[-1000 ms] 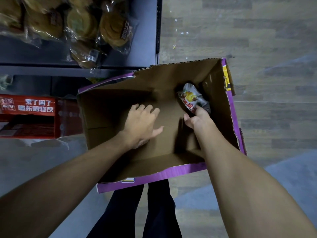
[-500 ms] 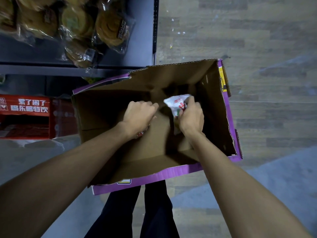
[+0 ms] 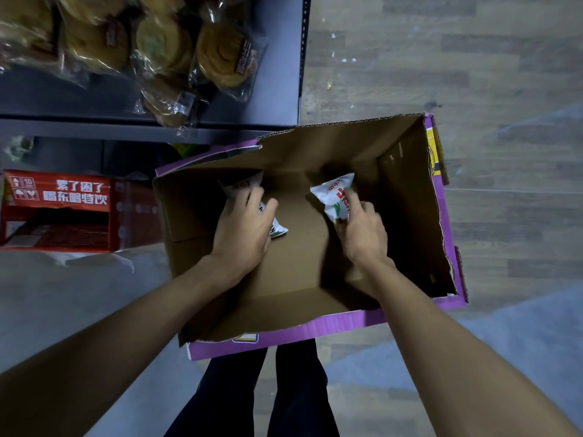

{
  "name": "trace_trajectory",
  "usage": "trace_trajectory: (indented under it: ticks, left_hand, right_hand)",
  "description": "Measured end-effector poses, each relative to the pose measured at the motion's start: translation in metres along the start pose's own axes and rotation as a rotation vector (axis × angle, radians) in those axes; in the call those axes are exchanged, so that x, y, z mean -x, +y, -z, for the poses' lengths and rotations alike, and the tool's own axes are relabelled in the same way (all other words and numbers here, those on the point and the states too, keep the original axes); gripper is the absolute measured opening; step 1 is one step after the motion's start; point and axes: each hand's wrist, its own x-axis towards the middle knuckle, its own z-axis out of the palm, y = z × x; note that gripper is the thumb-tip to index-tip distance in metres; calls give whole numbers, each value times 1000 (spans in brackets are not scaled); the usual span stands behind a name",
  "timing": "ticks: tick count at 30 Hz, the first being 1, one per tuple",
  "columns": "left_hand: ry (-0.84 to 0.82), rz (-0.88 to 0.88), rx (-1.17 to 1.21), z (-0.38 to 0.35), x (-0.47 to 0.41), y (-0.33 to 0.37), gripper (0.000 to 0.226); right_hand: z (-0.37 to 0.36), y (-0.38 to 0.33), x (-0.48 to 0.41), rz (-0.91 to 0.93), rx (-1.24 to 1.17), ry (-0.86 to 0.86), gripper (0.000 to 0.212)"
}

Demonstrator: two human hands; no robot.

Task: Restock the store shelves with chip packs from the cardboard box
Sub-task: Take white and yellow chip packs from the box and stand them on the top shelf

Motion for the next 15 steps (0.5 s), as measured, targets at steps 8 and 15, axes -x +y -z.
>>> trace_trajectory:
  ticks: [8, 15]
  left_hand:
    - [-52, 539, 442, -39, -3, 18, 96]
    - [-368, 362, 416, -61, -13, 22, 88]
  right_hand:
    - [-14, -7, 0, -26, 209, -253, 92]
    - [-12, -5, -4, -70, 145, -279, 97]
